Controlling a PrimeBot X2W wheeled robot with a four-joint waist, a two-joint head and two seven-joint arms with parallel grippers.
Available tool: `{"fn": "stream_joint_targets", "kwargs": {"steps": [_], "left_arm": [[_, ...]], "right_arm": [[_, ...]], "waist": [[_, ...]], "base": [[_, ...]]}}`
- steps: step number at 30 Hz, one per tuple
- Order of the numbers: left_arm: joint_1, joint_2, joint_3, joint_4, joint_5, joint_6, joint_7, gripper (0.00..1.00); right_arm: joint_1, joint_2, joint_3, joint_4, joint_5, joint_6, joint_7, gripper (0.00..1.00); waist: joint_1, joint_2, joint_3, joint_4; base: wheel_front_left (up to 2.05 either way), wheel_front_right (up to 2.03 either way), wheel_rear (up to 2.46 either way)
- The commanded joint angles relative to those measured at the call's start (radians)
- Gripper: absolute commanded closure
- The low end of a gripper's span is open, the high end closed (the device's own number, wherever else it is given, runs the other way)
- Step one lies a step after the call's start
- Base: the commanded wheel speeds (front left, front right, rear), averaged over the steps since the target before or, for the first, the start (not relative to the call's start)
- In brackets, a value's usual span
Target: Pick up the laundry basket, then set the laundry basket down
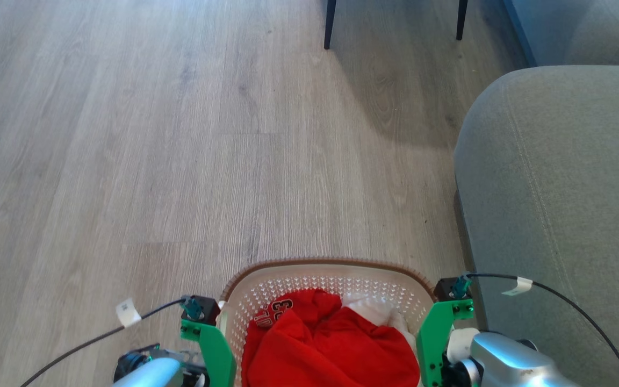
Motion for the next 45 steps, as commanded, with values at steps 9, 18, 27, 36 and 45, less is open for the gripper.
{"fn": "stream_joint_targets", "kwargs": {"steps": [9,18,27,36,45], "left_arm": [[-0.058,-0.005,0.008,-0.029,-0.006,-0.016,-0.024,1.0],[-0.057,-0.009,0.008,-0.025,-0.007,-0.016,-0.031,1.0],[-0.056,-0.013,0.007,-0.023,-0.01,-0.016,-0.034,1.0],[-0.055,-0.015,0.006,-0.021,-0.013,-0.016,-0.033,1.0],[-0.057,-0.016,0.006,-0.021,-0.013,-0.016,-0.033,1.0]], "right_arm": [[-0.046,0.051,0.052,-0.043,0.032,0.025,-0.026,1.0],[-0.054,0.051,0.075,-0.041,0.055,0.025,-0.036,1.0],[-0.06,0.05,0.094,-0.034,0.074,0.025,-0.04,1.0],[-0.063,0.048,0.106,-0.033,0.092,0.025,-0.043,1.0],[-0.067,0.044,0.115,-0.035,0.105,0.025,-0.045,1.0]], "waist": [[0.0002,-0.0001,0.001,0.003],[0.0002,-0.0001,0.002,0.003],[0.0002,-0.0001,0.003,0.005],[0.0002,-0.0001,0.002,0.006],[0.0002,-0.0001,0.005,0.006]], "base": [[0.0,0.0,0.0],[0.0,0.0,0.0],[0.0,0.0,0.0],[0.0,0.0,0.0],[0.0,0.0,0.0]]}}
